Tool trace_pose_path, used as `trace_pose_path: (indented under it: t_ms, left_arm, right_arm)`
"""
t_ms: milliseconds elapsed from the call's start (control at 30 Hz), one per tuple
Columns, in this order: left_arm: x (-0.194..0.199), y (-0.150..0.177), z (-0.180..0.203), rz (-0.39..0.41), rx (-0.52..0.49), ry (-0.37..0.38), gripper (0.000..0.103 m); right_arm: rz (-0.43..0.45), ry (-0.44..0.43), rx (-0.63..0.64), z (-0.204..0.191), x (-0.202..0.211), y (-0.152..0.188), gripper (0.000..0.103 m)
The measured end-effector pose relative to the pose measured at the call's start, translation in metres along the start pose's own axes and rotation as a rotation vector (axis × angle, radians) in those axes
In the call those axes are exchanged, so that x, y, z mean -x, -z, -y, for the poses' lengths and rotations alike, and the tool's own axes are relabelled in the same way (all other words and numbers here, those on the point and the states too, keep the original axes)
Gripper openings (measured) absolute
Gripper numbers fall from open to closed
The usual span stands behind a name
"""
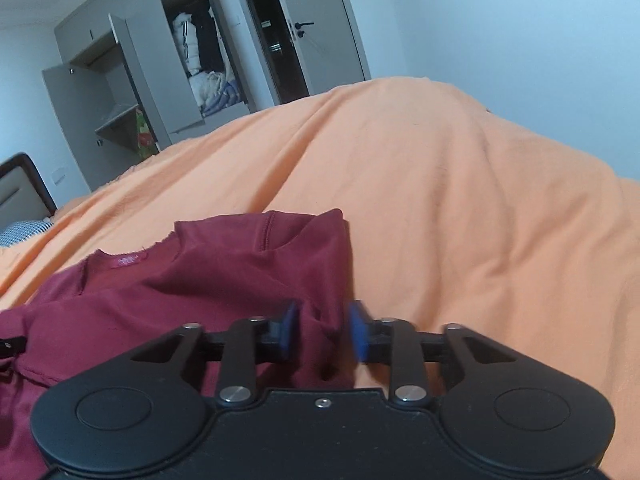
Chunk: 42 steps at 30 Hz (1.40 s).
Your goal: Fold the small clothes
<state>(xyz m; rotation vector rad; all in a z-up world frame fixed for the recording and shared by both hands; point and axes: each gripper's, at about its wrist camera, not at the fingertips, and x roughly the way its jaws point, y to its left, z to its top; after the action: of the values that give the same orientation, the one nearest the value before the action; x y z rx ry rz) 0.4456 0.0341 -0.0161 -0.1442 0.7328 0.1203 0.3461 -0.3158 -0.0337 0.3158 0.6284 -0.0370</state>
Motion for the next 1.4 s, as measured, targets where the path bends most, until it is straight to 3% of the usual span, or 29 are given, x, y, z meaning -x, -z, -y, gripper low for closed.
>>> trace_pose_path:
  t_ms: [167,267,367,433,533,633,733,800,900,967,1000,1033,1067,1133,1233,1400]
  left_arm:
    - [0.003,0.004,-0.005,0.005,0.008,0.010,0.014]
    - [0.003,0.011,-0.005,0.022,0.007,0.004,0.019]
    - [0.002,0.021,-0.005,0.054,0.003,-0.004,0.019]
    - [0.004,0.026,-0.002,0.071,-0.004,-0.015,0.020]
    - [0.007,0.026,0.000,0.076,-0.010,-0.027,0.021]
    - [0.009,0.024,-0.002,0.066,0.003,-0.020,0.021]
    - [0.010,0.026,-0.005,0.062,0.004,-0.014,0.021]
    - [0.008,0.026,-0.002,0.063,-0.008,-0.026,0.021]
    - [0.010,0.024,0.000,0.063,-0.014,-0.028,0.024]
    - [0.014,0.024,-0.003,0.057,0.007,-0.016,0.035]
    - [0.015,0.024,-0.005,0.053,0.017,-0.011,0.037]
    - [0.018,0.023,-0.006,0.051,0.025,-0.005,0.045]
    - [0.021,0.023,-0.007,0.051,0.032,0.000,0.061]
    - [0.028,0.024,-0.008,0.063,0.043,0.010,0.072]
    - [0.038,0.025,-0.007,0.068,0.032,0.009,0.080]
    - [0.059,0.026,-0.016,0.095,0.043,-0.042,0.100]
  right_arm:
    - [0.035,0.004,0.010,0.012,0.028,0.009,0.058]
    - [0.030,-0.012,-0.008,0.017,0.026,0.001,0.058]
    - [0.030,-0.024,0.053,0.011,0.005,-0.021,0.057]
    - [-0.003,-0.028,0.061,0.008,-0.018,-0.033,0.049]
    - [-0.061,-0.022,0.087,0.004,-0.050,-0.040,0.008]
    - [-0.011,0.036,0.149,0.001,-0.048,-0.041,0.006]
    - [0.002,0.039,0.134,0.008,-0.044,-0.039,0.006]
    - [-0.019,0.032,0.152,0.011,-0.047,-0.035,0.010]
    - [0.005,0.039,0.160,0.010,-0.033,-0.031,0.027]
    - [0.030,0.034,0.168,0.009,-0.016,-0.027,0.045]
    - [0.041,0.032,0.179,0.007,-0.006,-0.023,0.049]
    - [0.049,0.029,0.192,0.005,0.003,-0.018,0.056]
    - [0.051,0.025,0.211,0.003,0.011,-0.011,0.059]
    - [0.046,0.047,0.247,0.001,0.022,0.003,0.061]
    - [0.020,0.120,0.283,0.002,0.023,0.022,0.065]
    - [0.063,0.142,0.252,0.001,0.031,0.025,0.075]
